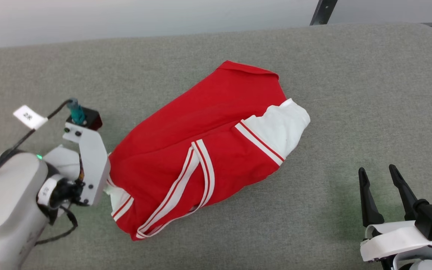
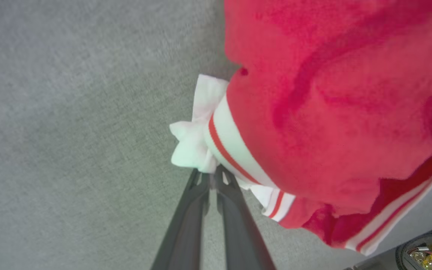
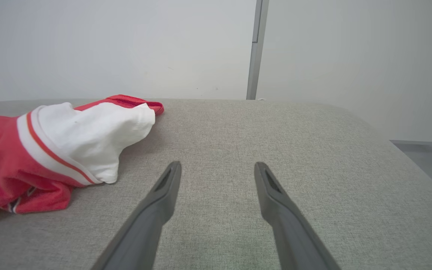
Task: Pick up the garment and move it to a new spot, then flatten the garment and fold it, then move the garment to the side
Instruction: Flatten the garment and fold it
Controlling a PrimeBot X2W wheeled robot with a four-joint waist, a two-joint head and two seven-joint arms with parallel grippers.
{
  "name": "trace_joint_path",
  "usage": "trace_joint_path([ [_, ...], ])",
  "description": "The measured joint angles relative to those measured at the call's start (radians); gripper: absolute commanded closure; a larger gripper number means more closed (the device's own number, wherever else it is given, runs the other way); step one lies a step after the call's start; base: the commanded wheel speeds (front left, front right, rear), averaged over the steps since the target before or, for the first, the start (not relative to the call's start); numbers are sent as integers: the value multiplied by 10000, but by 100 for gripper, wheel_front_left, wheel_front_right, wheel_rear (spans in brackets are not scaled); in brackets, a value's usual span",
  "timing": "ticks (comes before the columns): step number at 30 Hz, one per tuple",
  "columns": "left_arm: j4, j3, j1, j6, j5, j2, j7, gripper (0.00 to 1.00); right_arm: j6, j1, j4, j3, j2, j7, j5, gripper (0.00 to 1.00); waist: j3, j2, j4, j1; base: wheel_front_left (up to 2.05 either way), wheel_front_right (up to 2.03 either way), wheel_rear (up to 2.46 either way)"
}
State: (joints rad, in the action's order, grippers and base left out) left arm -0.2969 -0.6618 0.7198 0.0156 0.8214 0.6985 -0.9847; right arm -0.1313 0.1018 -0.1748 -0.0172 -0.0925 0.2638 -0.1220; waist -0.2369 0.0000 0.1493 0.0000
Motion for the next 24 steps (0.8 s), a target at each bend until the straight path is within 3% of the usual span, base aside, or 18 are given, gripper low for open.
trace_joint_path([
  [6, -621, -188, 691, -754, -458, -272, 859, 100, 0, 56, -109, 86, -25, 0, -10, 0, 110, 0, 112, 0, 0, 0, 0],
  [12, -1501, -454, 853, -1097, -456, -650, 1191, 100, 0, 50, -167, 174, -21, 0, -25, 0, 263, 0, 224, 0, 0, 0, 0],
  [17, -1877, -522, 950, -1183, -372, -754, 1264, 45, 0, -154, -228, 144, -19, 0, -25, 0, 436, 0, 245, 0, 0, 0, 0],
  [18, -1948, -514, 951, -1183, -339, -746, 1250, 22, 0, -177, -242, 140, -23, 0, -25, 0, 478, 0, 239, 0, 0, 0, 0],
  [19, -1983, -499, 951, -1185, -288, -740, 1210, 5, 0, -198, -247, 136, -23, 0, -25, 0, 519, 0, 231, 0, 0, 0, 0],
  [20, -1992, -493, 951, -1187, -240, -727, 1168, 0, 0, -221, -263, 134, -27, 0, -25, 0, 564, 0, 220, 0, 0, 0, 0],
  [24, -1925, -418, 938, -1195, -121, -545, 1137, 0, 0, -319, -291, 104, -61, 0, -31, 0, 725, 0, 135, 0, 0, 0, 0],
])
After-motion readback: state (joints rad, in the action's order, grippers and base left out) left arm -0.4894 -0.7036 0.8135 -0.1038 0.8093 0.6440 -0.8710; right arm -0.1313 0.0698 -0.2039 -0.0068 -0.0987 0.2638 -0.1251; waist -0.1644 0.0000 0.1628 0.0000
